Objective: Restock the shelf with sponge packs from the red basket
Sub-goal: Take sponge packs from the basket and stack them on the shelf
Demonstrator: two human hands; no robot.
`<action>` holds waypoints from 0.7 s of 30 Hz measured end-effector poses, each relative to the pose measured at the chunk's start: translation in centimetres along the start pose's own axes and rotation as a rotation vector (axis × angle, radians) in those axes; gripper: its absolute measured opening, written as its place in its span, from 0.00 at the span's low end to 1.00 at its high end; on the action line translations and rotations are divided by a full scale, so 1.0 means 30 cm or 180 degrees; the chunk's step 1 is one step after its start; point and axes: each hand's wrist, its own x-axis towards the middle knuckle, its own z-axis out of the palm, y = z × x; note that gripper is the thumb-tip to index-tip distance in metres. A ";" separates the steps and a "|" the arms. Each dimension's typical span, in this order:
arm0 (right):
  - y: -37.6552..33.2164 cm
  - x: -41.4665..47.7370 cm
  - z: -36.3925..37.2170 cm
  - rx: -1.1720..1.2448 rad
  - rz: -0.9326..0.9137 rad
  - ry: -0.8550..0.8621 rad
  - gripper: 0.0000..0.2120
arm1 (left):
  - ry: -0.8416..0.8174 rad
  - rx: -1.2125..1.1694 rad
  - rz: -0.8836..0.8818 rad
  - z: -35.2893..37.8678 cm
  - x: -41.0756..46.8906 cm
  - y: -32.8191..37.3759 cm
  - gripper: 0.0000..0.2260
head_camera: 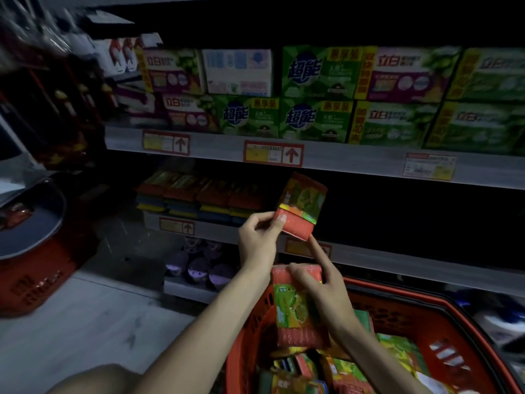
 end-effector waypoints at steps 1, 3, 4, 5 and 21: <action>0.000 0.013 0.001 0.0019 -0.0010 0.0026 0.37 | 0.0022 0.0011 -0.0041 0.010 0.005 -0.005 0.05; 0.010 0.034 -0.001 0.0030 -0.0029 0.0115 0.36 | 0.0095 0.0114 -0.0132 0.024 0.018 -0.023 0.04; 0.017 0.041 -0.001 -0.0004 -0.0028 0.0136 0.36 | 0.0140 0.0169 -0.0163 0.028 0.025 -0.036 0.04; 0.027 0.048 0.001 -0.0033 -0.0022 0.0130 0.36 | 0.0164 0.0176 -0.0186 0.029 0.034 -0.047 0.04; 0.040 0.121 0.036 -0.0556 0.0081 0.0171 0.37 | 0.0200 0.0171 -0.0387 0.017 0.091 -0.126 0.17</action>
